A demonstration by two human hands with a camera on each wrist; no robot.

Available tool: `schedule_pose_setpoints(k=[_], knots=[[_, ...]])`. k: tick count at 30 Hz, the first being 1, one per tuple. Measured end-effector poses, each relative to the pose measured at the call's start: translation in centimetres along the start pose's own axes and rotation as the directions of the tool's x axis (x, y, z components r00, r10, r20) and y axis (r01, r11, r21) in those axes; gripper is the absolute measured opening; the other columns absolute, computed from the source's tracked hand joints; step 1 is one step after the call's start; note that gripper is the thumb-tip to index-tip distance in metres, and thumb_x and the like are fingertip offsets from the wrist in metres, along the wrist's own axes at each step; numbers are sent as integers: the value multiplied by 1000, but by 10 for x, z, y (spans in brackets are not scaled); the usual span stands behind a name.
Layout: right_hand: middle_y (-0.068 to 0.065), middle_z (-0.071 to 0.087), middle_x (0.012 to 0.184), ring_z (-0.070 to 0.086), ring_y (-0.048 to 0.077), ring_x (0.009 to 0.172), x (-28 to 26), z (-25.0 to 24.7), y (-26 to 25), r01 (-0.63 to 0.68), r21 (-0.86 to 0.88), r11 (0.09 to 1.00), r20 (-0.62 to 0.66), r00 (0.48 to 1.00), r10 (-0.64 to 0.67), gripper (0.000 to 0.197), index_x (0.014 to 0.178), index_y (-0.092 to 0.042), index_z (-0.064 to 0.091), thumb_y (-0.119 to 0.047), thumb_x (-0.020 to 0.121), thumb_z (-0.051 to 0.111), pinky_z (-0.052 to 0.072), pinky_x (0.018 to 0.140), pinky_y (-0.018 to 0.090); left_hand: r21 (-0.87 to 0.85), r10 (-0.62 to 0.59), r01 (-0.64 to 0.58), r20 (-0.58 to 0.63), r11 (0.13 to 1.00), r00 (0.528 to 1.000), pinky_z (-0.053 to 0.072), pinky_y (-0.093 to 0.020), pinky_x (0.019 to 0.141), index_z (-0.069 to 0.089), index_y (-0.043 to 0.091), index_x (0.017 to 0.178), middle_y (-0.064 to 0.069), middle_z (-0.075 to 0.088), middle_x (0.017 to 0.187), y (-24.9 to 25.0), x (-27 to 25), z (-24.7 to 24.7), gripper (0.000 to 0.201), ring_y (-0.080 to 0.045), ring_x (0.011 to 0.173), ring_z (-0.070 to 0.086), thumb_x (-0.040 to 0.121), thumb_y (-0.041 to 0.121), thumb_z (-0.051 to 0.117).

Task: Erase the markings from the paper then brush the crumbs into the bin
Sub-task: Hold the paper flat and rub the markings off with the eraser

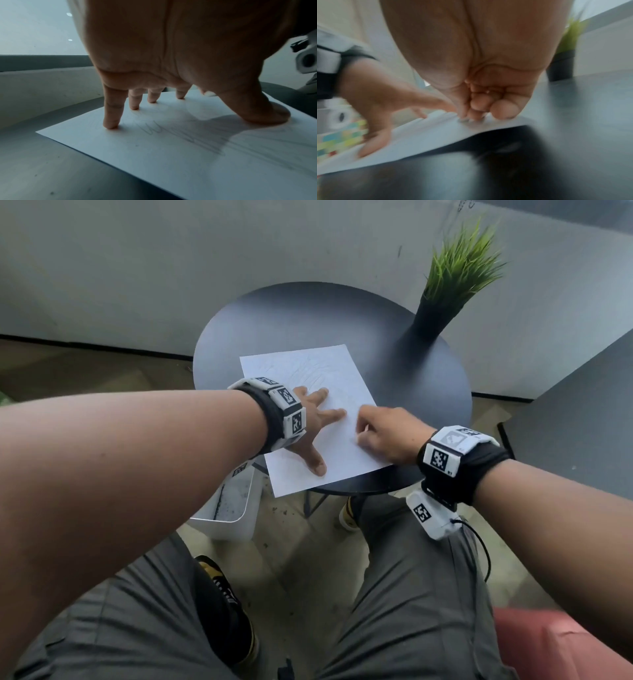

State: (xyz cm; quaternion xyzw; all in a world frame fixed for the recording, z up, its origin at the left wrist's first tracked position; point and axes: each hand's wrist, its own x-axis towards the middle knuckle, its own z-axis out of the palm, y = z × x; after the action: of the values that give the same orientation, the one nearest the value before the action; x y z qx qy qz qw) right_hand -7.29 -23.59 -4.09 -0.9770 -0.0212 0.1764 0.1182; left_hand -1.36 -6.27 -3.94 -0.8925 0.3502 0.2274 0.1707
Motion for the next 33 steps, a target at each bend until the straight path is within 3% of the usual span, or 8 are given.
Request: schedule_pose_setpoints(k=[3, 7, 12, 17, 22, 27, 31, 33], knots=[[8, 59, 96, 54, 31, 85, -3, -2, 8, -123, -29, 992, -112, 987, 119, 15, 103, -18, 50, -28, 93, 48, 47, 74, 36, -7, 1, -1, 19, 1000, 1000, 32, -60, 109, -6, 53, 153, -6, -9, 167, 1, 0, -2, 117, -39, 147, 14, 66, 83, 65], [7, 59, 92, 51, 26, 83, -30, 20, -23, 203, -19, 979, 76, 977, -201, 7, 99, -20, 50, -24, 93, 49, 46, 73, 36, 1, -7, 7, 12, 1000, 1000, 32, -61, 109, -8, 55, 153, -6, -11, 167, 1, 2, 1, 117, -41, 147, 13, 65, 86, 63], [10, 60, 96, 57, 34, 88, -6, 2, 5, -139, 6, 990, -99, 985, 138, 14, 100, -20, 49, -30, 91, 49, 49, 76, 38, -60, -57, 57, 12, 997, 998, 33, -64, 109, -10, 55, 152, -8, -11, 167, 7, 4, 1, 119, -44, 144, 17, 62, 91, 59], [7, 59, 90, 54, 30, 84, -28, 20, -27, 213, -41, 976, 74, 975, -210, 10, 101, -18, 51, -22, 92, 50, 46, 73, 37, -66, -66, 67, 15, 996, 998, 29, -65, 112, -9, 54, 152, -12, -13, 166, 9, 4, 0, 120, -50, 146, 11, 61, 90, 61], [10, 61, 96, 57, 33, 89, -12, 0, 8, -158, -18, 987, -92, 984, 155, 15, 100, -20, 50, -33, 92, 50, 47, 75, 37, -123, -69, 74, 44, 990, 997, 27, -67, 112, -10, 61, 149, -15, -18, 165, 14, 4, -2, 116, -54, 146, 9, 64, 87, 63], [9, 63, 93, 56, 31, 87, -34, 20, -17, 196, -51, 979, 74, 979, -192, 9, 101, -20, 51, -22, 92, 50, 46, 74, 36, -120, -73, 77, 39, 990, 997, 25, -67, 113, -10, 61, 149, -17, -18, 164, 14, 7, -1, 117, -58, 145, 7, 61, 88, 63], [9, 62, 95, 57, 32, 88, -17, -1, 10, -139, 19, 990, -42, 989, 140, 11, 98, -22, 50, -31, 91, 51, 49, 78, 39, -129, -73, 77, 35, 989, 997, 29, -66, 111, -11, 63, 147, -15, -16, 164, 14, 8, -1, 116, -56, 144, 9, 61, 88, 64], [12, 60, 99, 55, 34, 88, -21, 3, 2, -150, -41, 988, -55, 988, 147, 16, 106, -17, 45, -28, 95, 45, 46, 74, 39, -133, -72, 76, 36, 988, 997, 29, -65, 111, -11, 63, 147, -15, -16, 164, 14, 8, -1, 116, -55, 144, 9, 61, 89, 63]])
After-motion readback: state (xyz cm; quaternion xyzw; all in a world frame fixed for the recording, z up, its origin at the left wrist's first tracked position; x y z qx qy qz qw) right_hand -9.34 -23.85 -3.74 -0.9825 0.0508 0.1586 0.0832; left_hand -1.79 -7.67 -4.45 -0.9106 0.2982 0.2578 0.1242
